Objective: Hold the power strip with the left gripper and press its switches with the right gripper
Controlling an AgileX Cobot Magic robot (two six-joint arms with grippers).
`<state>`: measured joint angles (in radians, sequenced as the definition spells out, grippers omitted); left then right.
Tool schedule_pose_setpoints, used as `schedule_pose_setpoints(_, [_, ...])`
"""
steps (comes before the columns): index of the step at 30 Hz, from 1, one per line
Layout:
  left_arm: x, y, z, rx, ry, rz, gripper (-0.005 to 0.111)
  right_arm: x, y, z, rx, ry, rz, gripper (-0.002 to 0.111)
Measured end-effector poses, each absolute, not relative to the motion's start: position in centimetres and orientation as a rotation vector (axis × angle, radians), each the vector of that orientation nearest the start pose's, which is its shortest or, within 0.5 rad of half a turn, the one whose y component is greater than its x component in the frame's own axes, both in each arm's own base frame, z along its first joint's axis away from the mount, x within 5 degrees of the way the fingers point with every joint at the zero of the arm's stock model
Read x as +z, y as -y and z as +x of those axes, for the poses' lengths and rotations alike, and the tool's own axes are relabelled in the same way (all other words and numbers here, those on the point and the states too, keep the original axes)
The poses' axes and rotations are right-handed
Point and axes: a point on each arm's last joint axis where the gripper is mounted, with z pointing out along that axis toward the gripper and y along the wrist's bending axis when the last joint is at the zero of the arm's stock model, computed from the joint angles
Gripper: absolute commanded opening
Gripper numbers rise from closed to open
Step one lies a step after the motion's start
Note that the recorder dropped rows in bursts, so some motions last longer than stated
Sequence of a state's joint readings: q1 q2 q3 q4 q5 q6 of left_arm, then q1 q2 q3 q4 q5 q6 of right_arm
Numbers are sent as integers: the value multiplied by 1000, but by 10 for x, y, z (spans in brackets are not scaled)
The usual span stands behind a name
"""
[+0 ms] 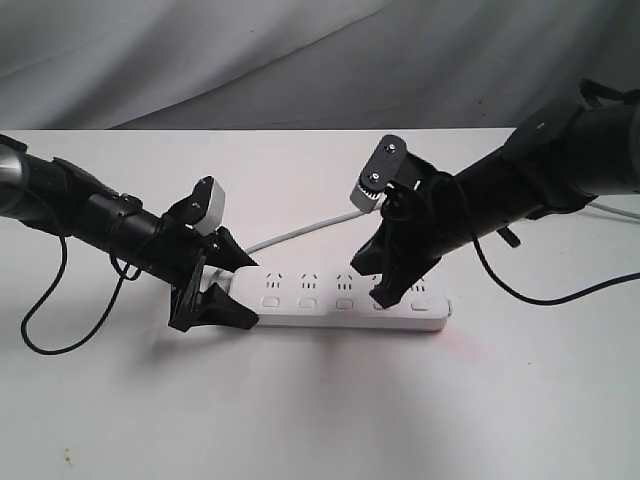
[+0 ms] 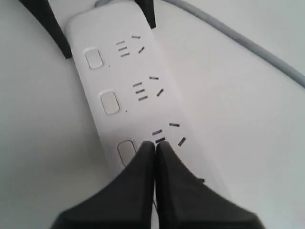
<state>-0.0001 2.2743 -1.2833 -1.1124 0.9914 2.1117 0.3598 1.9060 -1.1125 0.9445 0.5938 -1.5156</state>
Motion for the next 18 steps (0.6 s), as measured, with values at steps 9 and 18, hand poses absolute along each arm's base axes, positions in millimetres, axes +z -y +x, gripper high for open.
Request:
schedule_pose_setpoints(9, [70,68,389,-838,-1947,1492,68,132,-169,333,535,-2224,-1403,0])
schedule_pose_setpoints(18, [70,68,389,-838,-1947,1492,68,125,-164,328,497,-2255,-1409,0])
